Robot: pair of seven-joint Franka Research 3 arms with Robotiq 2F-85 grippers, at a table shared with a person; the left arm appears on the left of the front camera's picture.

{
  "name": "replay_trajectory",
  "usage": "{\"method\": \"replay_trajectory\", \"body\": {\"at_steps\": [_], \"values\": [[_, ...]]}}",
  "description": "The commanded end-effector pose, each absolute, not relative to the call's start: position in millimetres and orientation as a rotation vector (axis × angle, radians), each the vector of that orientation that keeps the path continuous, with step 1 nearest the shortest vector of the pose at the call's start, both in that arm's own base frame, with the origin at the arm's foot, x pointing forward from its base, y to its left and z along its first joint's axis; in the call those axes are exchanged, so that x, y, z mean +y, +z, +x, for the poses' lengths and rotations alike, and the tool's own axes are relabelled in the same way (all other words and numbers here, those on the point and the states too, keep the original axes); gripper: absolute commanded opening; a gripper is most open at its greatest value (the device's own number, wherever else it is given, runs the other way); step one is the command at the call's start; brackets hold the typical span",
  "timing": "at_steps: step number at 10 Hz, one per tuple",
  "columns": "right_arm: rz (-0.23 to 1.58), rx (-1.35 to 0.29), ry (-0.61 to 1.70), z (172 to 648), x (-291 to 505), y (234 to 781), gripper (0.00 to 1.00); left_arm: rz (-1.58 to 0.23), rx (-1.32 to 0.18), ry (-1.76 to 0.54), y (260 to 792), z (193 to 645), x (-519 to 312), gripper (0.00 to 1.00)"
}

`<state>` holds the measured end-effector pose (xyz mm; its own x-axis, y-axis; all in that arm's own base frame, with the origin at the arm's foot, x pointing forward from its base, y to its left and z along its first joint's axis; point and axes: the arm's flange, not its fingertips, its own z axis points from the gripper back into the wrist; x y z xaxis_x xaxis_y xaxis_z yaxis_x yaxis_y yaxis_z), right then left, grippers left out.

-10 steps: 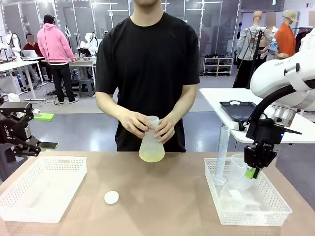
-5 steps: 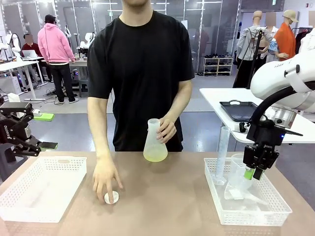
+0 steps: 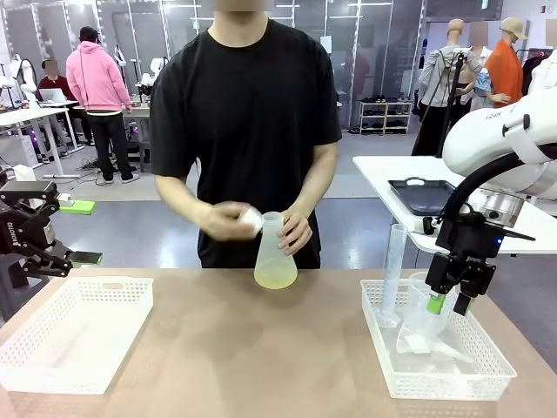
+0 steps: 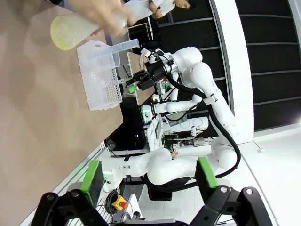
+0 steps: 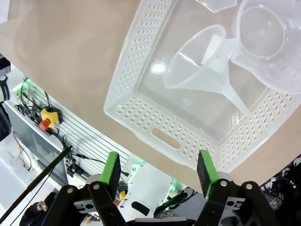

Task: Prepare the solutions needed for the experiment.
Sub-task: When the human places the Big flask in the center of the table, pick up the Big flask and place it in the left Organizing basket.

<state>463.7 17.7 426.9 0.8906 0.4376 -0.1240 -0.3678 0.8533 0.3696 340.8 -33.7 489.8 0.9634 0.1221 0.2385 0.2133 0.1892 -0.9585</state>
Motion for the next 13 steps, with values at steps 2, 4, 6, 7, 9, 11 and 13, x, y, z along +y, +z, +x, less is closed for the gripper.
{"method": "replay_trajectory", "body": {"at_steps": [2, 4, 6, 7, 9, 11, 13], "values": [[0.347, 0.203, 0.430, 464.7, 17.8, 428.5, 0.82, -1.410, -0.290, -0.067, 492.6, 341.3, -35.0, 1.00], [0.347, 0.203, 0.430, 464.7, 17.8, 428.5, 0.82, -1.410, -0.290, -0.067, 492.6, 341.3, -35.0, 1.00], [0.347, 0.203, 0.430, 464.7, 17.8, 428.5, 0.82, -1.410, -0.290, -0.067, 492.6, 341.3, -35.0, 1.00], [0.346, 0.208, 0.427, 463.7, 17.7, 426.9, 0.82, -1.410, -0.290, -0.067, 492.6, 341.3, -35.0, 1.00], [0.454, -0.005, 0.380, 438.3, 32.0, 472.9, 0.82, -1.410, -0.290, -0.067, 492.6, 341.3, -35.0, 1.00], [0.508, -0.181, 0.312, 419.0, 29.1, 503.4, 0.82, -1.410, -0.290, -0.067, 492.6, 341.3, -35.0, 1.00], [0.724, -0.244, 0.129, 402.0, 15.5, 527.9, 0.82, -1.410, -0.290, -0.067, 492.6, 341.3, -35.0, 1.00]]}}
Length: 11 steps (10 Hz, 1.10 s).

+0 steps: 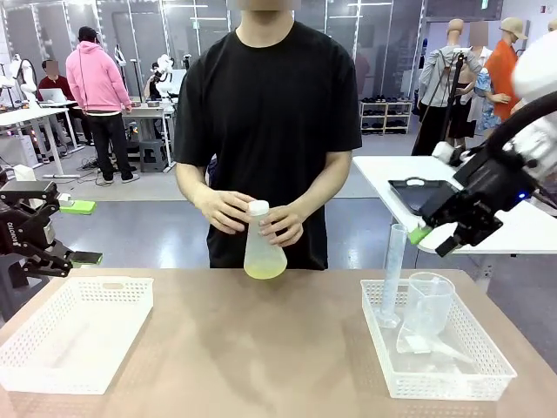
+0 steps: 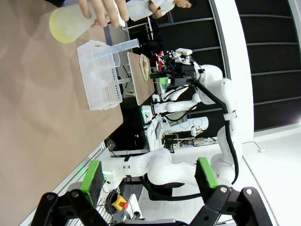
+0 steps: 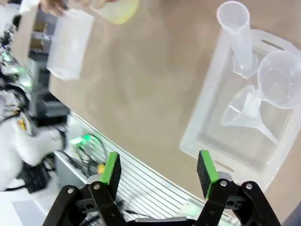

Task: Prepare the solutions needed for the experiment.
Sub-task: When the human places the Big flask in the center of the table, pick up the Big flask and place it in the left Organizing basket.

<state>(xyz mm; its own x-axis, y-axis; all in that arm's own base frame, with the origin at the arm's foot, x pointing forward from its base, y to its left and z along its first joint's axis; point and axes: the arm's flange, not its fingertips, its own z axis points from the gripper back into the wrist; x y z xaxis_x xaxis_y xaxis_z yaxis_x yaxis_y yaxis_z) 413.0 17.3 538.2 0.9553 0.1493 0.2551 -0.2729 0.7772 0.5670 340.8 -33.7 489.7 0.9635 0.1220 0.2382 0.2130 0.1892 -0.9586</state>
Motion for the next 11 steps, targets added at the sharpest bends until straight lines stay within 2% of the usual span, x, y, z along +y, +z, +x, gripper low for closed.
{"method": "replay_trajectory", "body": {"at_steps": [1, 6, 8, 11], "values": [[0.760, -0.236, 0.061, 395.9, 9.9, 530.6, 0.82, -1.410, -0.290, -0.067, 492.6, 341.3, -35.0, 1.00], [1.355, -0.158, -0.031, 371.5, 7.9, 528.7, 0.82, -1.410, -0.290, -0.067, 492.6, 341.3, -35.0, 1.00], [1.448, -0.141, -0.055, 366.6, 4.0, 527.1, 0.82, -1.410, -0.290, -0.067, 492.6, 341.3, -35.0, 1.00], [1.478, -0.113, -0.096, 366.2, 2.3, 527.8, 0.82, -1.410, -0.290, -0.067, 492.6, 341.3, -35.0, 1.00]]}}
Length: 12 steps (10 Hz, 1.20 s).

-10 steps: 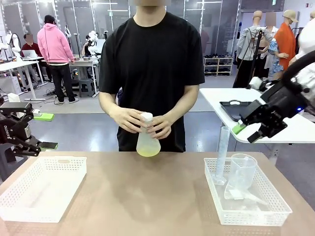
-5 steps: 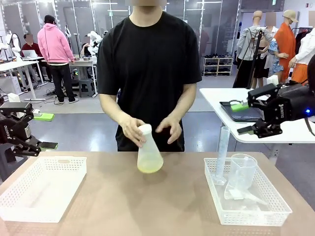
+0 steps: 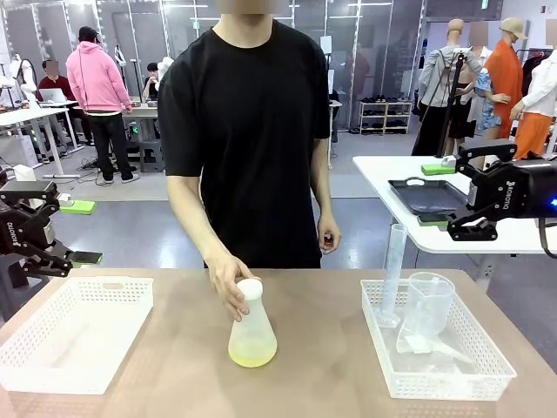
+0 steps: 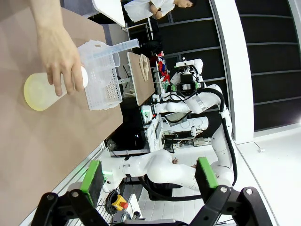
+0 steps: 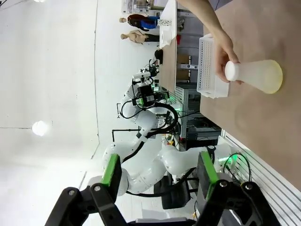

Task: Prepare the solutions needed for the experiment.
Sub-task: When the human places the Big flask in the center of the table, pick up the Big flask and place it in the left Organizing basket.

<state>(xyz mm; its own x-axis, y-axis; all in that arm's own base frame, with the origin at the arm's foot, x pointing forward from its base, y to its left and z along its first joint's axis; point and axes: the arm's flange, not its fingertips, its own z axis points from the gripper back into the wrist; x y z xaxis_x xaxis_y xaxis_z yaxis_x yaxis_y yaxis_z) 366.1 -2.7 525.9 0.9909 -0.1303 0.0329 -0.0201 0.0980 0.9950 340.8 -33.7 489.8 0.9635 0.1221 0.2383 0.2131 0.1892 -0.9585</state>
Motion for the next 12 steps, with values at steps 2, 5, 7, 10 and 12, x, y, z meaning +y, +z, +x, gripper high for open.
{"method": "replay_trajectory", "body": {"at_steps": [2, 5, 7, 10, 12], "values": [[1.504, -0.093, -0.082, 370.1, 3.9, 529.2, 0.82, -1.410, -0.290, -0.067, 492.6, 341.3, -35.0, 1.00], [1.471, -0.120, -0.089, 366.2, -2.2, 525.3, 0.82, -1.410, -0.290, -0.067, 492.6, 341.3, -35.0, 1.00], [1.471, -0.120, -0.089, 366.2, -2.2, 525.3, 0.82, -1.410, -0.290, -0.067, 492.6, 341.3, -35.0, 1.00], [1.471, -0.120, -0.089, 366.2, -2.2, 525.3, 0.82, -1.410, -0.290, -0.067, 492.6, 341.3, -35.0, 1.00], [1.471, -0.120, -0.089, 366.2, -2.2, 525.3, 0.82, -1.410, -0.290, -0.067, 492.6, 341.3, -35.0, 1.00]]}}
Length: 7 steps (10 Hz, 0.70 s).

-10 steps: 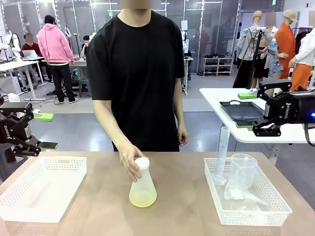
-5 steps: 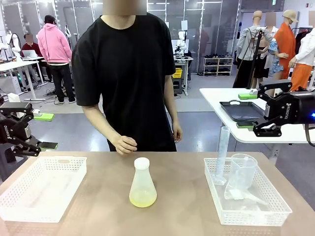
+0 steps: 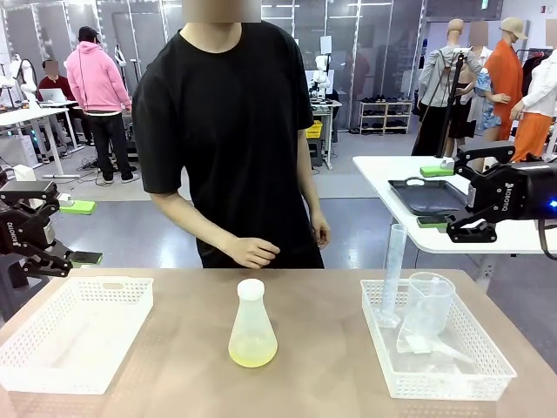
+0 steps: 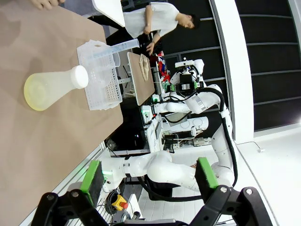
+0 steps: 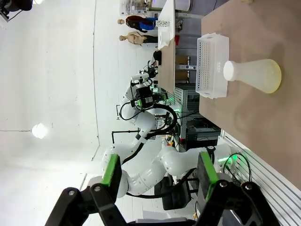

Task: Prepare the solutions needed for the experiment.
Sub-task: When the human places the Big flask in the center of the table, pick up the Big flask and place it in the left Organizing basket.

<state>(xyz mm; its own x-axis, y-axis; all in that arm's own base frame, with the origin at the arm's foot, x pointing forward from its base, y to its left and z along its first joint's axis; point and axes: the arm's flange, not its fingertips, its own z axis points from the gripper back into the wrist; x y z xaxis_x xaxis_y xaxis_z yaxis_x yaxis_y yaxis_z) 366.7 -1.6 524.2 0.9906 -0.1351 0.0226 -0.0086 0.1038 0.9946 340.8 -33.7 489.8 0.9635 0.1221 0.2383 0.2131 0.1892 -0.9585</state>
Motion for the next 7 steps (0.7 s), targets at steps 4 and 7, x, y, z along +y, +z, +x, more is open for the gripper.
{"method": "replay_trajectory", "body": {"at_steps": [4, 7], "values": [[1.471, -0.120, -0.089, 366.2, -2.2, 525.3, 0.82, -1.425, -0.386, -0.139, 488.9, 369.2, -25.1, 1.00], [1.471, -0.120, -0.089, 366.2, -2.2, 525.3, 0.82, -1.338, -0.587, -0.570, 485.8, 415.5, -22.8, 1.00]]}}
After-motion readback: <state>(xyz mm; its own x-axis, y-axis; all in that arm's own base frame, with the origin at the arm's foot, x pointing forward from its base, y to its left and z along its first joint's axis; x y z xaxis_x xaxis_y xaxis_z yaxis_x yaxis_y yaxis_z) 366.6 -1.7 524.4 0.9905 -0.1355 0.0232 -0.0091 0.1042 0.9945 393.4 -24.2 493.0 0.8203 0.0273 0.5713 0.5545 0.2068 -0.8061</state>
